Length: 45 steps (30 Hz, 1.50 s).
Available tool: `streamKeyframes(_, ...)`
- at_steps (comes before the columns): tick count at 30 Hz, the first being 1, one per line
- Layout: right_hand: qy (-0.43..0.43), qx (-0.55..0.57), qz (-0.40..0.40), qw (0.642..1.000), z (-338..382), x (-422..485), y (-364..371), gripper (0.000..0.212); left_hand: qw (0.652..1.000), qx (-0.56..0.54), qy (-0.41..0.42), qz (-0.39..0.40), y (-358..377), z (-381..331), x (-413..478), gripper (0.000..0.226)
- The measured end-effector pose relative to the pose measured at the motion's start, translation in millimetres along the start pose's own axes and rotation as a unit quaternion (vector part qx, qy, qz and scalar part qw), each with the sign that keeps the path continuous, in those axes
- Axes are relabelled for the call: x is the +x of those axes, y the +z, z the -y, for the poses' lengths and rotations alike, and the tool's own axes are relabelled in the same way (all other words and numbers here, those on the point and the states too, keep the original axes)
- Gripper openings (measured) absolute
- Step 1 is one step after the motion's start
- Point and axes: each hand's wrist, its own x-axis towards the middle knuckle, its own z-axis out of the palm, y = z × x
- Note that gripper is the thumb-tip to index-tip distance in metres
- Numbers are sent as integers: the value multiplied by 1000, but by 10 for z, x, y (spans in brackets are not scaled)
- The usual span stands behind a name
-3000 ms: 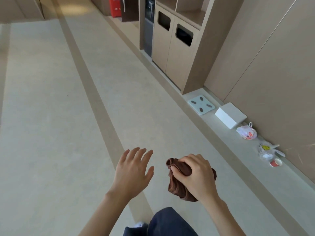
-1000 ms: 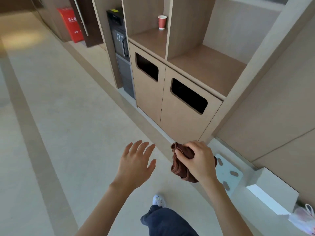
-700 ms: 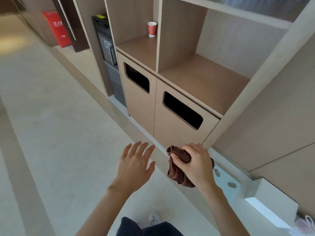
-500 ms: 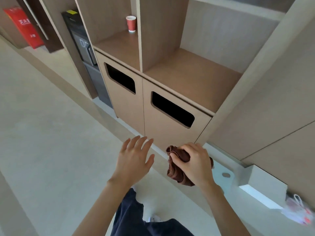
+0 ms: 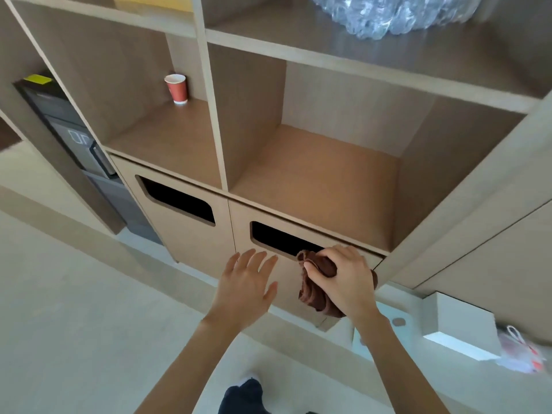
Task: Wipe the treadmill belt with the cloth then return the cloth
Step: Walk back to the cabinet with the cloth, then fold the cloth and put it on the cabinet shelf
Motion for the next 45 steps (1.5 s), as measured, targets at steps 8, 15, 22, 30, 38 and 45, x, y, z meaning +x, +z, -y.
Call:
streamKeyframes(8,40,-51,-33,997,-128,698,232,37,998,-24,65,-15,65,384,697,52)
streamKeyframes(15,66,-108,-14,992,-551,1262,429,41,996,-36,76,16,272,465,1239,50)
streamKeyframes(22,151,-81,-3,985,-924,1554,662,29,994,-36,99,24,430,296,1832,43)
streamKeyframes(30,243,2,187,952,-1180,1597,820,50,983,-10,120,138,794,319,2167,51)
streamKeyframes(38,236,93,188,949,-1474,1361,186,30,975,-56,169,135,783,303,2420,52)
streamKeyframes(45,295,50,128,946,-1284,1242,413,37,960,-107,225,129,770,53,2604,64)
